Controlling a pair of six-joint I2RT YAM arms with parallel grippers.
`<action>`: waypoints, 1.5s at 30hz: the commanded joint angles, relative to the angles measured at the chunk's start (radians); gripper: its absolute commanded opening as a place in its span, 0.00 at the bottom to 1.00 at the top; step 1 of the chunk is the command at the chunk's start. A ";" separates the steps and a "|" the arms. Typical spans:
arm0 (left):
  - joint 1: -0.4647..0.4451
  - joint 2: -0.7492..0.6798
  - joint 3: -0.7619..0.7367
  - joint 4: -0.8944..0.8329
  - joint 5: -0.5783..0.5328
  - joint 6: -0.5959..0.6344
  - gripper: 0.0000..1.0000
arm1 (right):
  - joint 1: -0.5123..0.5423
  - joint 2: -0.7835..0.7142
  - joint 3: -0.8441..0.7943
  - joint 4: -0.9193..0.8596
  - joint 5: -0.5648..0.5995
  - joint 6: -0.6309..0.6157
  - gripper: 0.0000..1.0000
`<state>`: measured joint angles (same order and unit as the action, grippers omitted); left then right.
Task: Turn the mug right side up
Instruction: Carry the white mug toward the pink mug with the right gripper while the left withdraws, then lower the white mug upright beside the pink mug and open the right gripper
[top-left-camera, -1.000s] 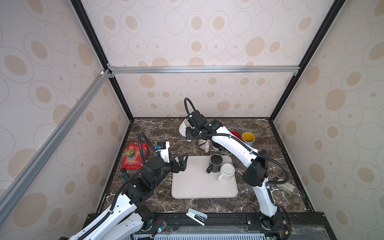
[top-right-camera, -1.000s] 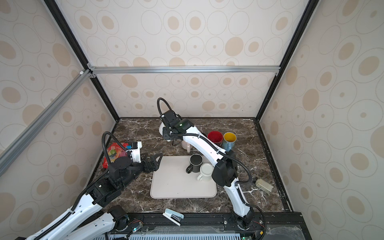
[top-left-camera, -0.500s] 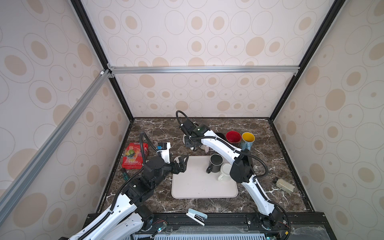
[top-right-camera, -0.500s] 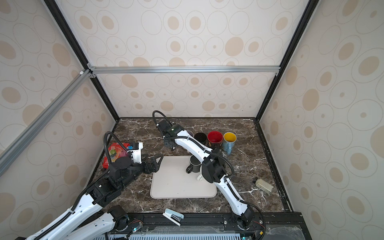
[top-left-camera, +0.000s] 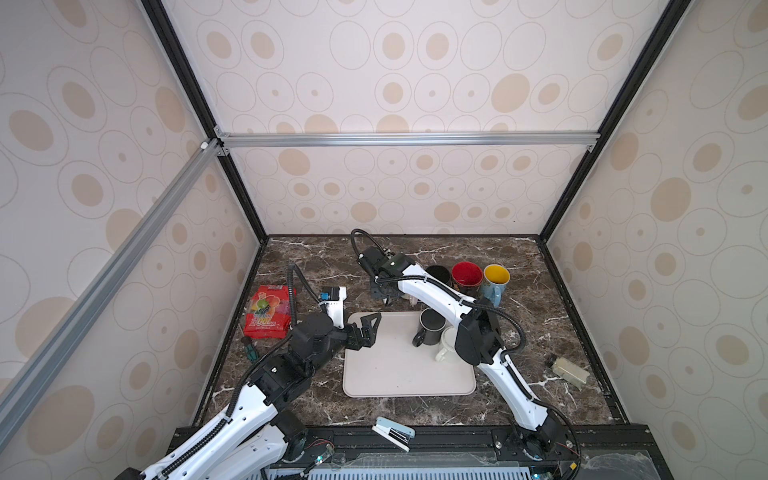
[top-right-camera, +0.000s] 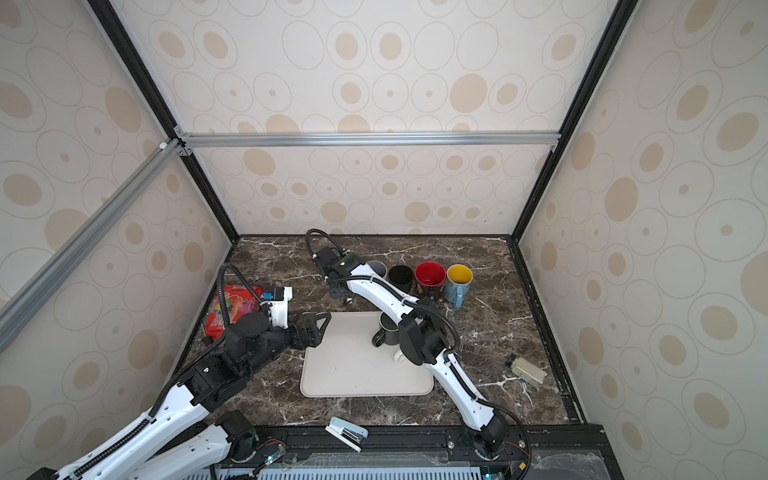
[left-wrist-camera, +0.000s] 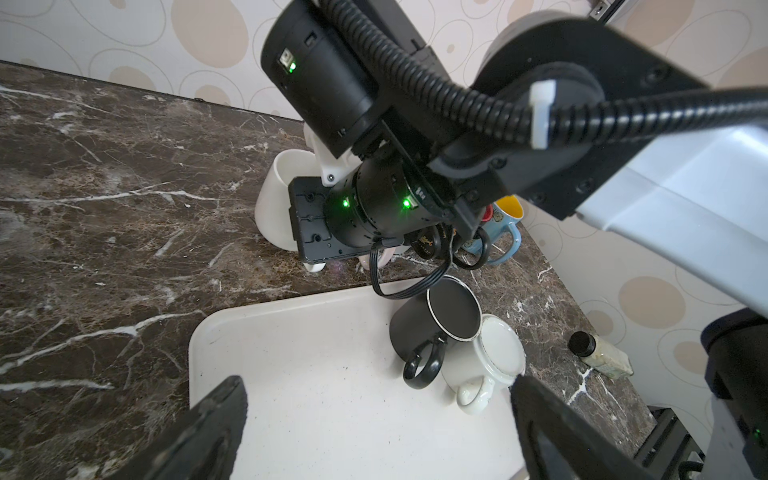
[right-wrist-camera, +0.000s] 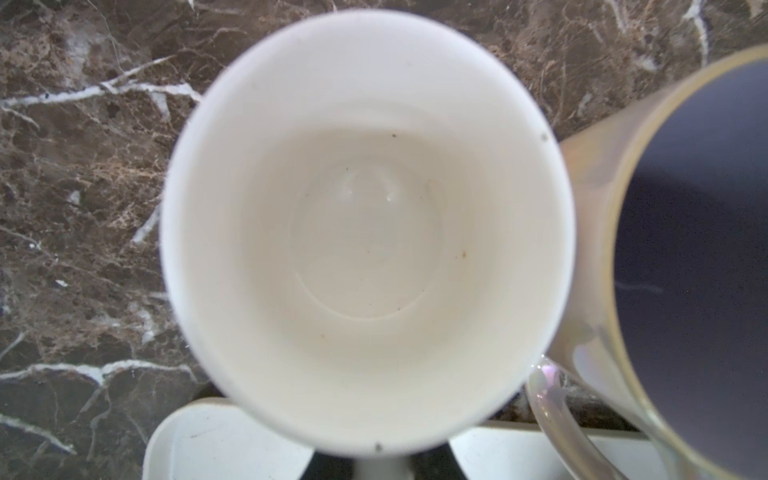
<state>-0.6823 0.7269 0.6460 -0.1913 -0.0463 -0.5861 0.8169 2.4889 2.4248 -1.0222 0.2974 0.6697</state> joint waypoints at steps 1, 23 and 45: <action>0.006 -0.015 -0.004 0.019 -0.001 0.002 1.00 | 0.003 -0.007 0.002 0.043 0.040 0.035 0.00; 0.006 -0.042 -0.042 0.017 0.000 -0.014 1.00 | 0.011 0.025 -0.040 0.055 0.077 0.111 0.00; 0.007 -0.053 -0.054 0.018 -0.009 -0.012 1.00 | 0.022 0.022 -0.052 0.050 0.081 0.157 0.31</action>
<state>-0.6823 0.6895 0.5907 -0.1886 -0.0467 -0.5900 0.8368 2.5175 2.3745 -0.9756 0.3389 0.8017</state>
